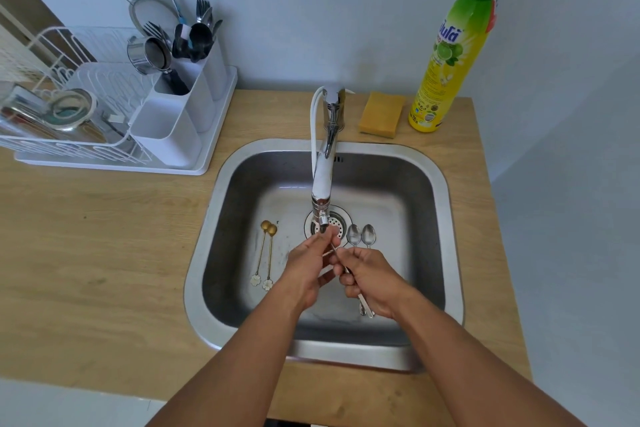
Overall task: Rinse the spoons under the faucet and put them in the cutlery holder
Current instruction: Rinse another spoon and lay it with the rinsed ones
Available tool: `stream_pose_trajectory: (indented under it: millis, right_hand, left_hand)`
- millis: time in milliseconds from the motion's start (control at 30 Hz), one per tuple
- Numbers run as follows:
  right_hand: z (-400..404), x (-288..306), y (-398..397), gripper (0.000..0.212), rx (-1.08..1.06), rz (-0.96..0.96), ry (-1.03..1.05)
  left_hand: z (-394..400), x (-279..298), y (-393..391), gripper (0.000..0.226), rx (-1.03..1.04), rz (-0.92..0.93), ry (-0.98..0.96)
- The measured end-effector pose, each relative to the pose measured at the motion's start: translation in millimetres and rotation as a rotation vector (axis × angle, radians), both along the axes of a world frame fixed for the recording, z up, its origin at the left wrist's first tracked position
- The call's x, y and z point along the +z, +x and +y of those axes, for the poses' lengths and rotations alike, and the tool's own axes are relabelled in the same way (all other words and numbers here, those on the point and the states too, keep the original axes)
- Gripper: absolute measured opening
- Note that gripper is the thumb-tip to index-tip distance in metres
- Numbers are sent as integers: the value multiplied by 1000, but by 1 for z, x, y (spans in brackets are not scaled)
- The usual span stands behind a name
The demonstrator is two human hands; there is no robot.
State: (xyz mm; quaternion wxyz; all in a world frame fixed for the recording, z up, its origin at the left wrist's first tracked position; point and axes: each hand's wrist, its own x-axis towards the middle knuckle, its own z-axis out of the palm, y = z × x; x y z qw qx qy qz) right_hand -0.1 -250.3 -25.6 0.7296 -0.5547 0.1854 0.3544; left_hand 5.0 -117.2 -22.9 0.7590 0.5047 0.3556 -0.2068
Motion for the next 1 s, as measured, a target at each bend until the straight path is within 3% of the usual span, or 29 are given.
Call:
stream_pose_trajectory:
  millis: [133, 300, 467, 600, 733, 900, 1000]
  right_hand:
    - [1, -7, -10, 29, 131, -81, -175]
    - [8, -11, -5, 33, 71, -127, -242]
    - [5, -9, 12, 14, -8, -156, -442]
    - [11, 4, 26, 14, 36, -197, -370]
    - [26, 4, 31, 5, 30, -69, -319]
    - [29, 3, 41, 6, -94, -61, -352]
    - [31, 3, 36, 8, -52, -50, -346]
  left_hand:
    - [8, 3, 5, 21, 25, -28, 137]
    - [7, 0, -5, 23, -90, -78, 158]
    - [20, -6, -10, 25, -216, -220, 577]
    - [22, -2, -9, 29, -403, -278, 678]
    - [25, 2, -9, 28, -413, -255, 648]
    - [29, 0, -35, 29, -461, -153, 523]
    - [33, -1, -39, 33, -427, -112, 514]
